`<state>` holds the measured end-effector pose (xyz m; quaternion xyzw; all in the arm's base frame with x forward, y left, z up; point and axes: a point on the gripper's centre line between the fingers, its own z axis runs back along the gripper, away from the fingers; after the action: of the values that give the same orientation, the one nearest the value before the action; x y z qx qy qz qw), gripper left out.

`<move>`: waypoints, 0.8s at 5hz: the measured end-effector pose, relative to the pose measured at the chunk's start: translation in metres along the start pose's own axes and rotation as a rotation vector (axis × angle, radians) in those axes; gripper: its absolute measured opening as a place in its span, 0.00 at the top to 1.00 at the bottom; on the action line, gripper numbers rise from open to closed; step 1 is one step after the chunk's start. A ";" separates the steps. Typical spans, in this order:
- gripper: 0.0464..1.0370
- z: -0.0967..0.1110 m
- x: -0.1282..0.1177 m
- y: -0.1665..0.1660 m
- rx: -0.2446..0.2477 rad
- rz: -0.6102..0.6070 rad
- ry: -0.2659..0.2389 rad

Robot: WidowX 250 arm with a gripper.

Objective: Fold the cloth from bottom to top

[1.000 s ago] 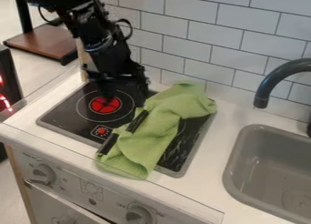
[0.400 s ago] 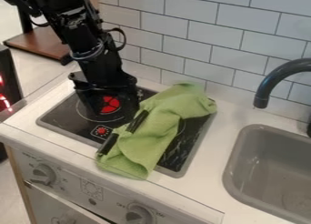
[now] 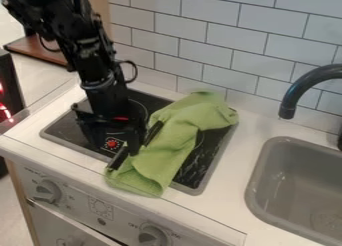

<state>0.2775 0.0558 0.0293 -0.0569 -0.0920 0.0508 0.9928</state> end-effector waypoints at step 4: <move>0.09 -0.047 -0.002 -0.004 0.028 0.005 0.102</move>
<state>0.2844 0.0466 -0.0162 -0.0458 -0.0402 0.0515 0.9968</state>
